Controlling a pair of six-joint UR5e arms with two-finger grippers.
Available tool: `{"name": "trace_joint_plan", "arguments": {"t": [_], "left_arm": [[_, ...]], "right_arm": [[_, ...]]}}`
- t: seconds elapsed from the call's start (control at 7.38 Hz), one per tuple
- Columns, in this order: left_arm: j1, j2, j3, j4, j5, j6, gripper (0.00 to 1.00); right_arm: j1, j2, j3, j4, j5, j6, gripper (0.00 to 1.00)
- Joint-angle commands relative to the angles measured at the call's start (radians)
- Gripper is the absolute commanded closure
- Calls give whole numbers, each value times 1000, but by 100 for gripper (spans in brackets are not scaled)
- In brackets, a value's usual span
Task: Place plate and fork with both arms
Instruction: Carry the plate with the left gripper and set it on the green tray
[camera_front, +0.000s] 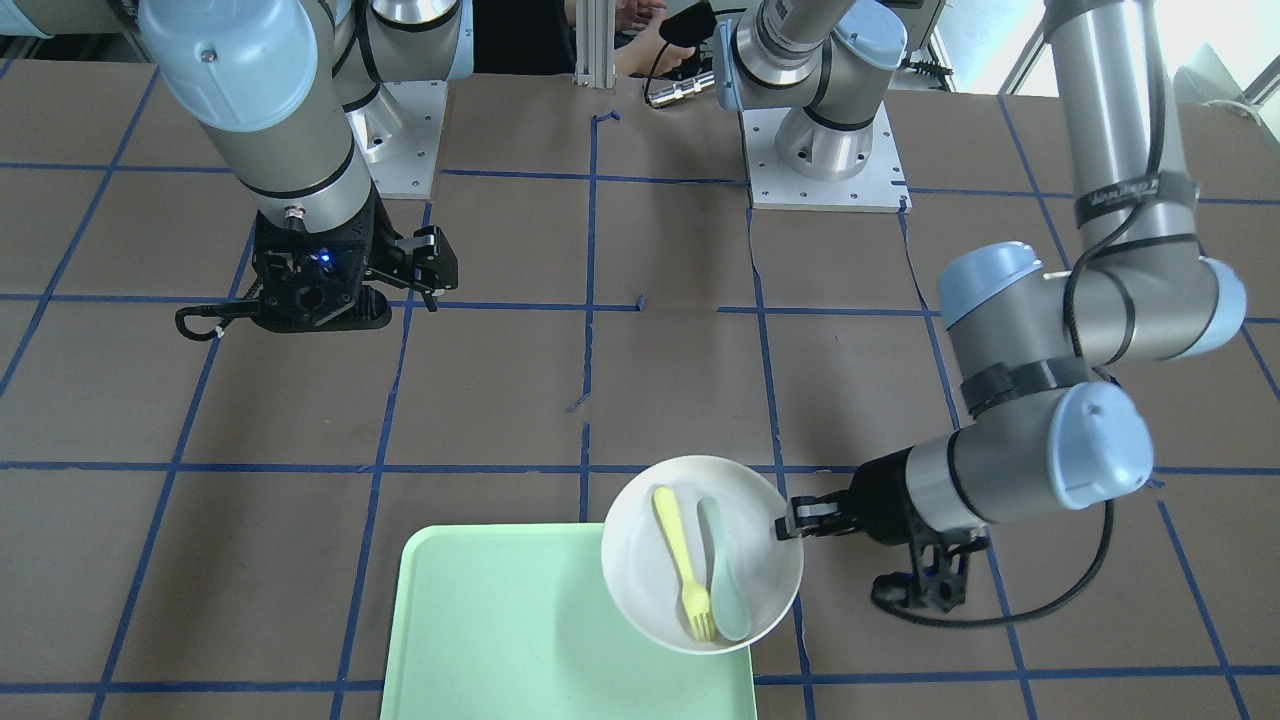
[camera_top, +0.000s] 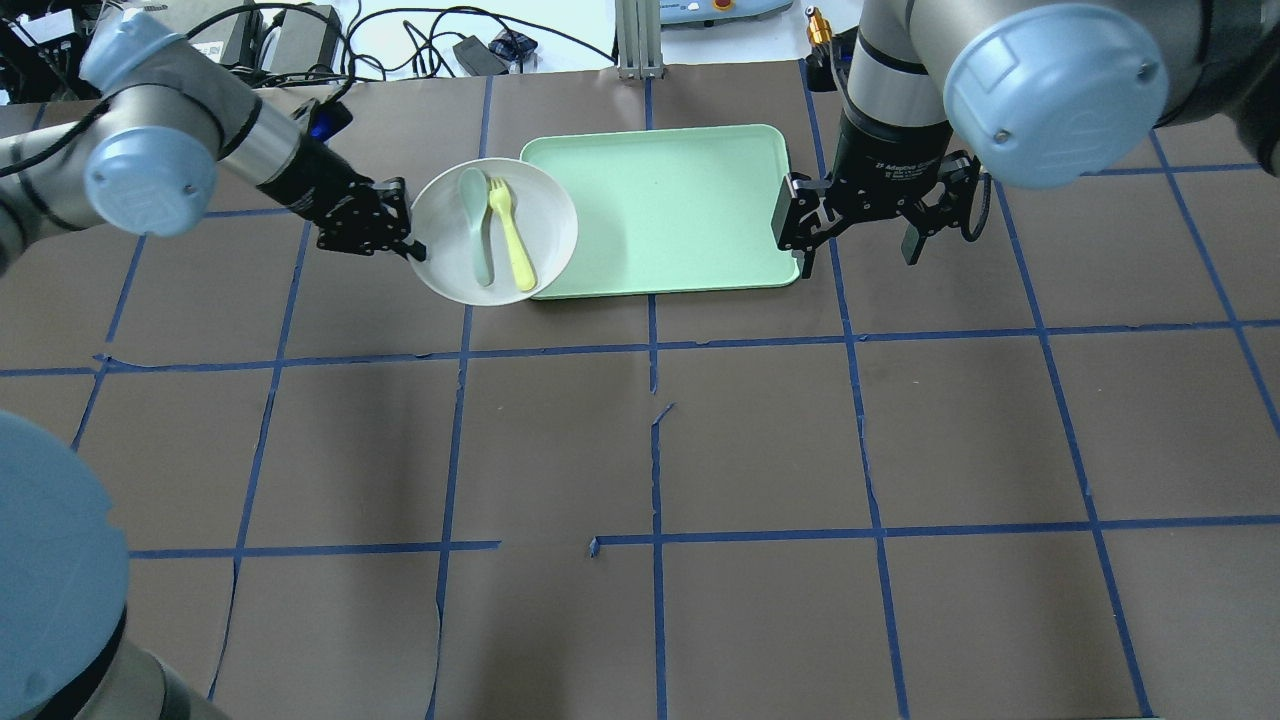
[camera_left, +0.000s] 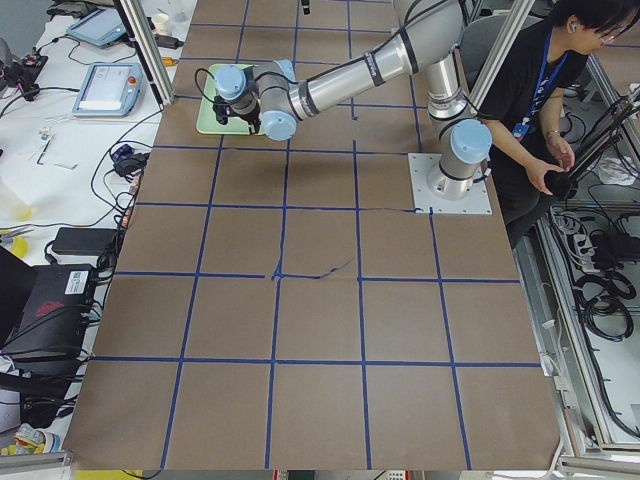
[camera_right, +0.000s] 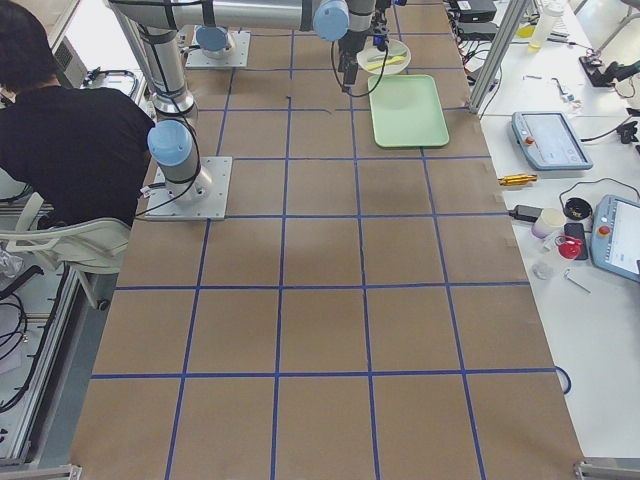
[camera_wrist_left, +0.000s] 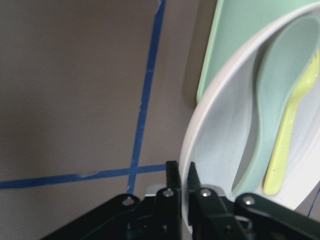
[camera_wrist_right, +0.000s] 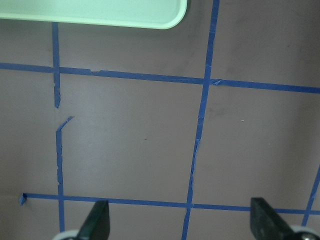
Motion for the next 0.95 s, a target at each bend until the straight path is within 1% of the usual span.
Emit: {"name": "trace_joint_plan", "arguments": {"t": [0.0, 0.27, 0.81], "left_arm": [[-109, -153, 172, 8, -49, -75, 100], [-145, -232, 203, 69, -60, -80, 100], [-148, -269, 211, 72, -53, -42, 100]], "right_arm": [[0, 6, 2, -17, 1, 2, 0], [0, 6, 2, -17, 1, -1, 0], [1, 10, 3, -15, 7, 4, 0]]}}
